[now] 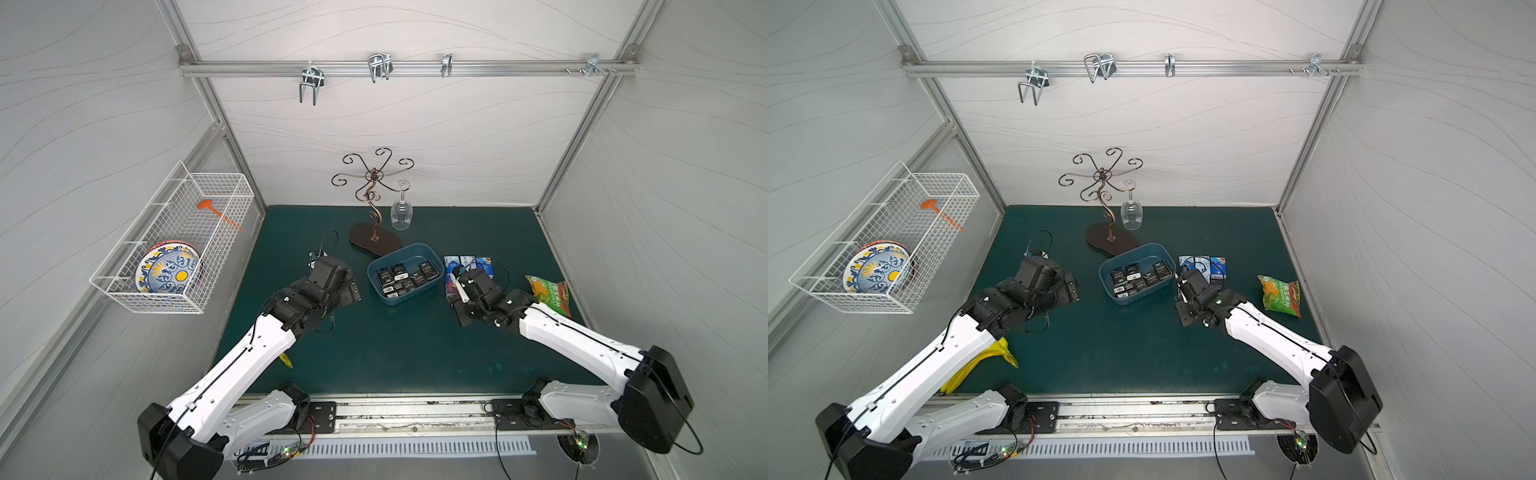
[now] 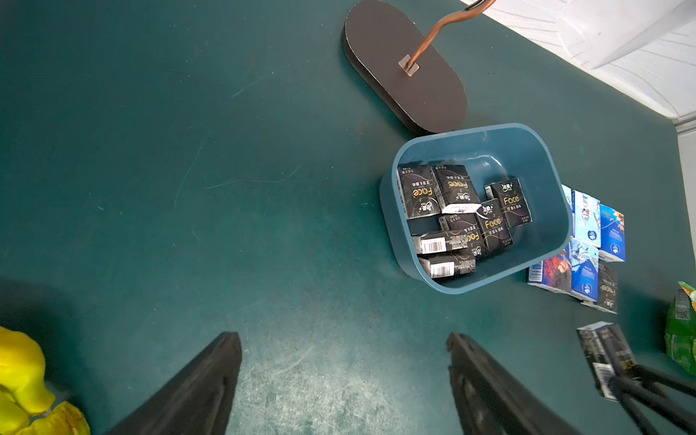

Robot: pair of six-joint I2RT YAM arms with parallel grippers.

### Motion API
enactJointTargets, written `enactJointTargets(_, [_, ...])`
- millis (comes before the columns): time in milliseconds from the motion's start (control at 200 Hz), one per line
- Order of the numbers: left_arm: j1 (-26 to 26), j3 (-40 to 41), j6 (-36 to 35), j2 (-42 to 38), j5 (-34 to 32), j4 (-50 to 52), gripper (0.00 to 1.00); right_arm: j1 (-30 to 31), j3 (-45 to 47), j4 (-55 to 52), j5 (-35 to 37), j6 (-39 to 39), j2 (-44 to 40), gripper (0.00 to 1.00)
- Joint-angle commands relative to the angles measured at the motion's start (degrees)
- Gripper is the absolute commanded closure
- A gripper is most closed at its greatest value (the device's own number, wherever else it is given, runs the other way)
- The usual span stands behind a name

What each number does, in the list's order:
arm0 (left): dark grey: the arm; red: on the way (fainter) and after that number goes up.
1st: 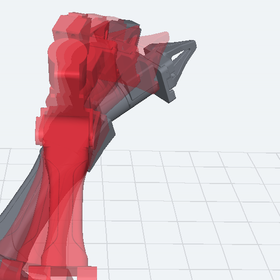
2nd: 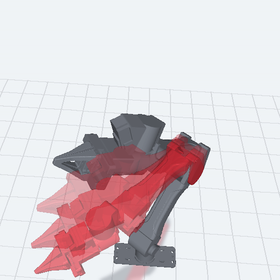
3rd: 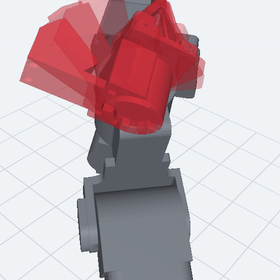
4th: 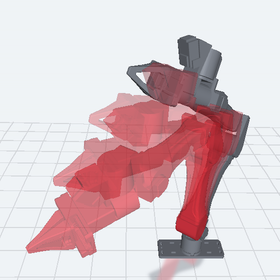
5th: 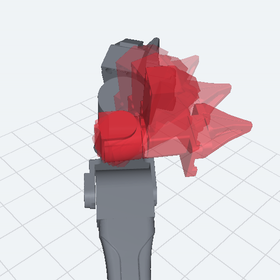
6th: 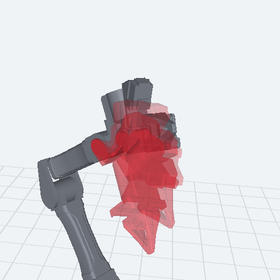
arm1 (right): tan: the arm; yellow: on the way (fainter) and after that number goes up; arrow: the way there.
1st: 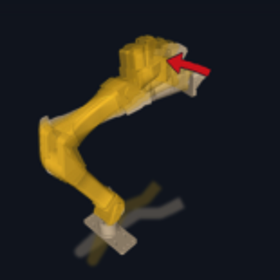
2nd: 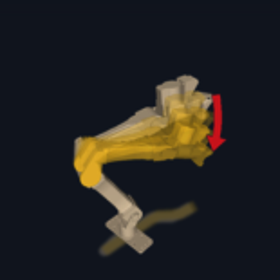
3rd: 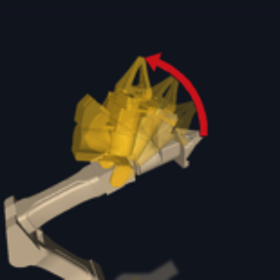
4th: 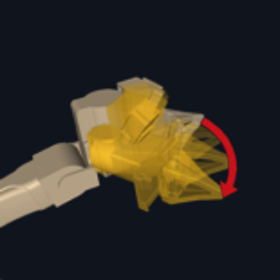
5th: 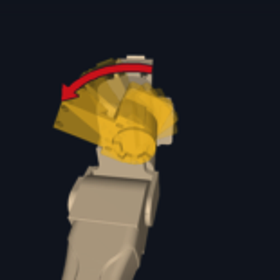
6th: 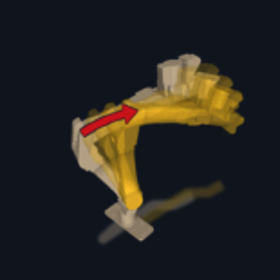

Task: Take the pocket tissues out of the storage box
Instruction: Place the pocket tissues at the center of the board, then move the pocket tissues to the center of the board.

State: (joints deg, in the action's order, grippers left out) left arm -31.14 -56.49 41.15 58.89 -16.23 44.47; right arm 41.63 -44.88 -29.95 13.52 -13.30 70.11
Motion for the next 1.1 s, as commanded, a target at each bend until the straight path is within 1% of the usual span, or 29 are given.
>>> enactJointTargets(0, [-0.1, -2.5, 0.3, 0.4, 0.8, -3.2, 0.10, 1.3, 0.0, -2.3, 2.0, -4.1, 2.2, 0.57])
enactJointTargets(105, [-0.2, -2.9, 0.3, 0.7, 1.4, -2.9, 0.10, 0.8, -0.3, -0.9, 1.1, -5.6, 5.8, 0.55])
enactJointTargets(305, [-0.1, -2.5, -0.2, 0.4, 0.8, -3.1, 0.10, 0.4, -3.0, -1.5, -0.4, -9.6, 16.9, 0.53])
enactJointTargets(395, [-0.1, -2.4, -0.4, 0.4, 1.0, -2.9, 0.10, 0.4, -3.7, -1.2, 0.3, -11.0, 18.8, 0.47])
enactJointTargets(530, [-0.2, -2.4, -0.6, -0.1, 1.5, -2.8, 0.10, 0.5, -3.8, -1.1, 0.8, -11.9, 16.6, 0.43])
enactJointTargets(620, [-0.2, -2.5, -0.7, -0.4, 1.1, -2.8, 0.10, 0.5, -3.8, -1.3, 0.4, -12.2, 12.9, 0.38])
enactJointTargets(735, [-0.2, -2.3, -0.6, -0.3, 0.9, -2.8, 0.10, -0.6, -3.6, -1.6, -1.2, -12.0, 8.2, 0.36])
enactJointTargets(810, [-0.2, -2.1, -0.5, -0.2, 1.1, -3.0, 0.10, -2.8, -3.1, -1.3, -3.3, -11.2, 6.5, 0.35])
enactJointTargets(916, [-0.1, -2.0, -0.4, -0.1, 1.1, -3.1, 0.10, -7.4, -1.3, 0.3, -7.2, -9.9, 6.7, 0.35])
enactJointTargets(1006, [-0.2, -2.1, -0.4, -0.2, 1.0, -3.0, 0.10, -11.3, 1.5, 4.3, -13.2, -9.4, 7.1, 0.34])
enactJointTargets(1096, [-0.2, -2.3, -0.3, 0.0, 0.8, -2.9, 0.10, -12.1, 3.4, 8.1, -16.8, -8.4, 7.8, 0.33])
